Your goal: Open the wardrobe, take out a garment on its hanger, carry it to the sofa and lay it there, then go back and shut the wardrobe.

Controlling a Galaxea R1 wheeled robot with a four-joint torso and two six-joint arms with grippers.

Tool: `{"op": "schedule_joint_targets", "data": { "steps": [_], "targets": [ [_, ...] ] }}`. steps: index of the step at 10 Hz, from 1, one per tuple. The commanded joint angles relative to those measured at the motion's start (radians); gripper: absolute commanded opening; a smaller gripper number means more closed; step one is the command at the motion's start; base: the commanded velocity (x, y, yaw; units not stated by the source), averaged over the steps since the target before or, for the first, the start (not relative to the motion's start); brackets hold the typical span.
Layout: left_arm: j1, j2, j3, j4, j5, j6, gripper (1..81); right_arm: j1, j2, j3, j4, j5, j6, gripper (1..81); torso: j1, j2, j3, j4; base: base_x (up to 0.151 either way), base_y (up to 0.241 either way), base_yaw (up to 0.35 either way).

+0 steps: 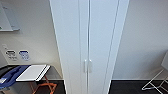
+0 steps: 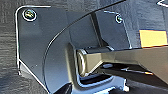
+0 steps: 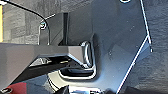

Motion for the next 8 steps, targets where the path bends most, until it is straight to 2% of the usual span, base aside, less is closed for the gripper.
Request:
{"op": "schedule_joint_targets", "data": {
  "steps": [1,8],
  "targets": [
    [-0.024,-0.010,0.015,0.002,0.057,0.000,81.1,0.021,-0.015,0.009,-0.012,-0.038,-0.003,81.1,0.000,0.000,0.000,0.000,0.000,0.000,0.000],
    [-0.018,-0.010,0.017,0.005,0.053,0.005,81.1,0.015,-0.018,0.008,-0.010,-0.036,0.001,81.1,0.000,0.000,0.000,0.000,0.108,0.000,0.000]
  ]
}}
